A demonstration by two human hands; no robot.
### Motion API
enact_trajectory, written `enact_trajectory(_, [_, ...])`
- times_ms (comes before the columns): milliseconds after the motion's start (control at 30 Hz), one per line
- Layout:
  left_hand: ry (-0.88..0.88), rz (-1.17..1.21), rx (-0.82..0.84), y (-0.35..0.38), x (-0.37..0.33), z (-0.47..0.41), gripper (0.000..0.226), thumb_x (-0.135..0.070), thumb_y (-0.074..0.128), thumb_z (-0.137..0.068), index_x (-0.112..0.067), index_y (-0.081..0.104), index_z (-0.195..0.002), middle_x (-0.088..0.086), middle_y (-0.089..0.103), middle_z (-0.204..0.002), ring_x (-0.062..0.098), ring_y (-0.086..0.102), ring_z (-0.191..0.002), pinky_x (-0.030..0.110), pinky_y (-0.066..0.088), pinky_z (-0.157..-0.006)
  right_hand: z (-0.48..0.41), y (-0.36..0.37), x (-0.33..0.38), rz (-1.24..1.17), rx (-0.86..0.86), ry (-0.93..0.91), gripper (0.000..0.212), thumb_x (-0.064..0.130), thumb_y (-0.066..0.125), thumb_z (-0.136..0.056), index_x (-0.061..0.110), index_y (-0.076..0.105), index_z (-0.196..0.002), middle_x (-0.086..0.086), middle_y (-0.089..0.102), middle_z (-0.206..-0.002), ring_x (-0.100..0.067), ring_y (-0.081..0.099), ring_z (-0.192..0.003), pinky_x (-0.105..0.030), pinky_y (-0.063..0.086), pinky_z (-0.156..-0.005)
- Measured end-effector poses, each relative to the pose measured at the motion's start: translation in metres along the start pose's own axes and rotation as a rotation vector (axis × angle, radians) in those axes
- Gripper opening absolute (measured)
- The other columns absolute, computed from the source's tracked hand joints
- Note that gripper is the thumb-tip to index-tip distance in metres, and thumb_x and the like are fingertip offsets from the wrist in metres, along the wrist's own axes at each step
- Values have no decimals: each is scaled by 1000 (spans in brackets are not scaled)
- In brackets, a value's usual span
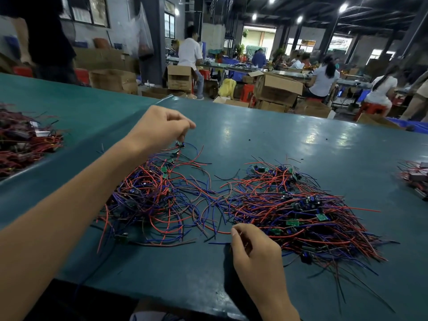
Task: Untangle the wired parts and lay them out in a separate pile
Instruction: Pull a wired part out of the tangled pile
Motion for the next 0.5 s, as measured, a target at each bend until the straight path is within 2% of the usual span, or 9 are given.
enact_trajectory(67, [-32, 102, 42, -2, -14, 1, 28, -11, 55, -89, -21, 81, -86, -4, 63, -60, 6, 41, -48, 19, 33, -44, -1, -9, 7, -108, -119, -35, 7, 19, 70, -95, 20, 74, -100, 15, 68, -86, -6, 66, -71, -18, 50, -64])
enact_trajectory(133, [-66, 201, 118, 1, -23, 4, 28, -9, 55, -89, -18, 81, -87, -3, 59, -61, 8, 40, -49, 19, 30, -43, -6, -16, 13, -234, -188, -48, 14, 23, 66, -95, 24, 72, -107, 12, 66, -89, -13, 66, -70, -28, 53, -60])
enact_trajectory(233, [-111, 315, 284, 17, -32, 11, 28, -6, 54, -90, -13, 81, -94, -3, 53, -62, 8, 37, -49, 21, 28, -45, -26, -15, 28, -299, -172, -89, 33, 25, 67, -92, 28, 65, -125, 12, 65, -107, -17, 65, -81, -34, 53, -59])
enact_trajectory(300, [-151, 394, 394, 32, -32, 17, 29, -7, 53, -90, -13, 79, -99, -3, 51, -63, 9, 35, -50, 22, 28, -47, -42, -9, 40, -298, -111, -111, 51, 26, 69, -90, 23, 55, -139, 11, 62, -123, -17, 63, -92, -36, 54, -70])
enact_trajectory(367, [-172, 473, 506, 47, -30, 24, 30, -10, 53, -89, -16, 79, -101, -4, 50, -65, 8, 35, -51, 22, 29, -48, -55, -6, 53, -207, -102, -167, 64, 23, 71, -89, 13, 47, -147, 5, 58, -134, -18, 59, -105, -40, 51, -89])
enact_trajectory(433, [-212, 549, 609, 60, -21, 31, 29, -14, 55, -88, -20, 81, -101, -6, 48, -66, 7, 34, -51, 21, 32, -49, -62, -7, 63, -44, -129, -265, 59, 21, 73, -90, 7, 53, -143, -3, 61, -132, -26, 57, -111, -44, 47, -98])
enact_trajectory(500, [-270, 677, 668, 69, -8, 37, 28, -17, 60, -86, -22, 81, -104, -8, 47, -67, 7, 33, -54, 21, 31, -53, -66, -9, 68, 23, -131, -315, 41, 24, 71, -91, 10, 67, -129, 1, 70, -116, -26, 59, -103, -47, 47, -93])
Point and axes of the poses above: each hand's wrist, its own z-axis away from the middle knuckle, its own y-axis out of the palm, x = y × z, the point moved 7 cm from there along -z, towards the middle knuckle
